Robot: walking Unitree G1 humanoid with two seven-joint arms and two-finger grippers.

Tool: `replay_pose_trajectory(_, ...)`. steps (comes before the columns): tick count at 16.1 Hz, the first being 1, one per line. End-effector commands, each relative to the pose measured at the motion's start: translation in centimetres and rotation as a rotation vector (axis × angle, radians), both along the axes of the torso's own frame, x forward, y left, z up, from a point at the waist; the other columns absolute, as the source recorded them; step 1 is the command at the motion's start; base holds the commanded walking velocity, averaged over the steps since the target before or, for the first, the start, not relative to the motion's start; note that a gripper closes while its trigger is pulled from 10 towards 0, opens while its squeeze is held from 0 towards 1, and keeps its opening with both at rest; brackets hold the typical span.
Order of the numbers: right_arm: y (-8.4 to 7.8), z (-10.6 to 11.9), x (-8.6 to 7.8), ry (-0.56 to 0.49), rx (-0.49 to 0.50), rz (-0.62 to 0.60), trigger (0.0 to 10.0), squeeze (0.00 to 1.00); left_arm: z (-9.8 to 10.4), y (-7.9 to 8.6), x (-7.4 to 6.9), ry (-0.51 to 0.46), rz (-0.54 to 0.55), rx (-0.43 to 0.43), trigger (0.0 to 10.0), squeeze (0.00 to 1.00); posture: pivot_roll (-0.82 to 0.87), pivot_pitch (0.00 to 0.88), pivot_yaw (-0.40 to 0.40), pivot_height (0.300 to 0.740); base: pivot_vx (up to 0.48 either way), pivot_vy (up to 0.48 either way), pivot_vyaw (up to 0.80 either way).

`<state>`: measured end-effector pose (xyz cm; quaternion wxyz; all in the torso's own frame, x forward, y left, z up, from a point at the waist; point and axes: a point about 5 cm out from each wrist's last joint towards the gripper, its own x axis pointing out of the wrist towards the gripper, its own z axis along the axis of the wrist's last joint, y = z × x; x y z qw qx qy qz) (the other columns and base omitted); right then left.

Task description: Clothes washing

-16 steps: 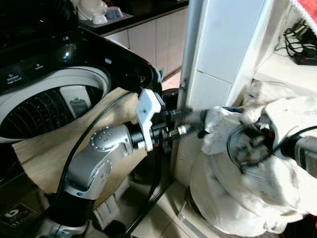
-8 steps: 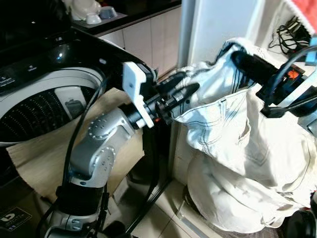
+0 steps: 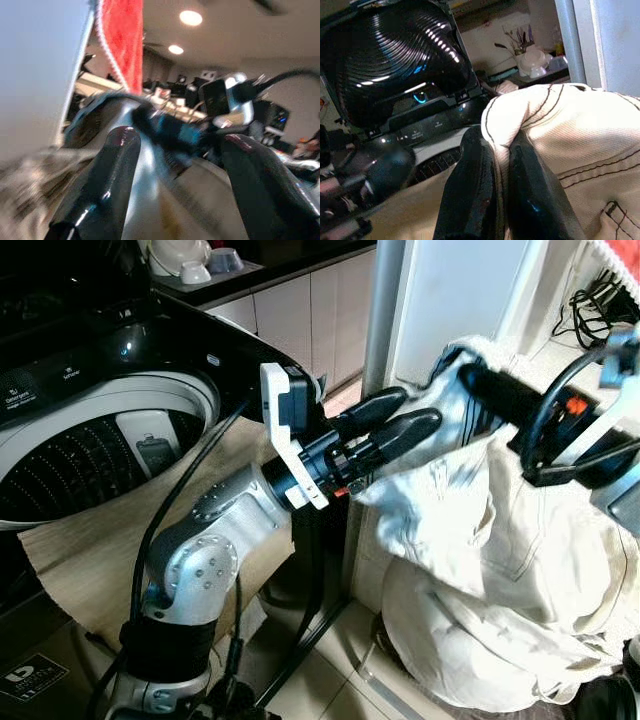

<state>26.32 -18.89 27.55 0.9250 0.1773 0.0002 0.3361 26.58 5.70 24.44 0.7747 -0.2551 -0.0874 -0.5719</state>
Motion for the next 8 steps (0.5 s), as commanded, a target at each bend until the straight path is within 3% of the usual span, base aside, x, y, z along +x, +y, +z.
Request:
replay_pose_trajectory(1,0.0,0.5,-0.2,-0.027,-0.027,-0.013,0.0,0.0,0.2,0.1,-0.7,-0.005,-0.061,0.015,10.0,1.0,-0.18,0.0,0.038,0.74,0.0,0.0,0.0)
replay_pose_trajectory(2,-0.1,0.4,-0.2,-0.023,-0.037,-0.028,0.0,0.0,-0.8,-0.1,-1.5,-0.036,-0.133,0.155,10.0,1.0,-0.17,0.0,0.038,0.74,0.0,0.0,0.0)
replay_pose_trajectory(3,-0.1,0.4,-0.2,-0.023,-0.04,-0.032,0.0,0.0,-1.2,-0.2,-1.8,-0.045,-0.153,0.208,10.0,1.0,-0.17,0.0,0.038,0.74,0.0,0.0,0.0)
replay_pose_trajectory(4,-0.1,0.4,-0.1,-0.024,-0.042,-0.039,0.0,0.0,-2.2,-0.3,-2.2,-0.072,-0.17,0.323,10.0,1.0,-0.17,0.0,0.039,0.74,0.0,0.0,0.0)
replay_pose_trajectory(6,-0.2,0.4,0.0,-0.025,-0.043,-0.047,0.0,0.0,-3.0,-0.5,-2.1,-0.114,-0.137,0.429,10.0,1.0,-0.17,0.0,0.038,0.74,0.0,0.0,0.0)
replay_pose_trajectory(7,-0.1,0.4,0.0,-0.026,-0.044,-0.049,0.0,0.0,-3.2,-0.5,-1.4,-0.141,-0.059,0.465,10.0,0.91,-0.17,0.0,0.038,0.74,0.0,0.0,0.0)
replay_pose_trajectory(8,0.0,0.4,0.0,-0.026,-0.043,-0.047,0.0,0.0,-3.3,-0.5,-0.8,-0.154,0.001,0.478,10.0,0.43,-0.17,0.0,0.036,0.74,0.0,0.0,0.0)
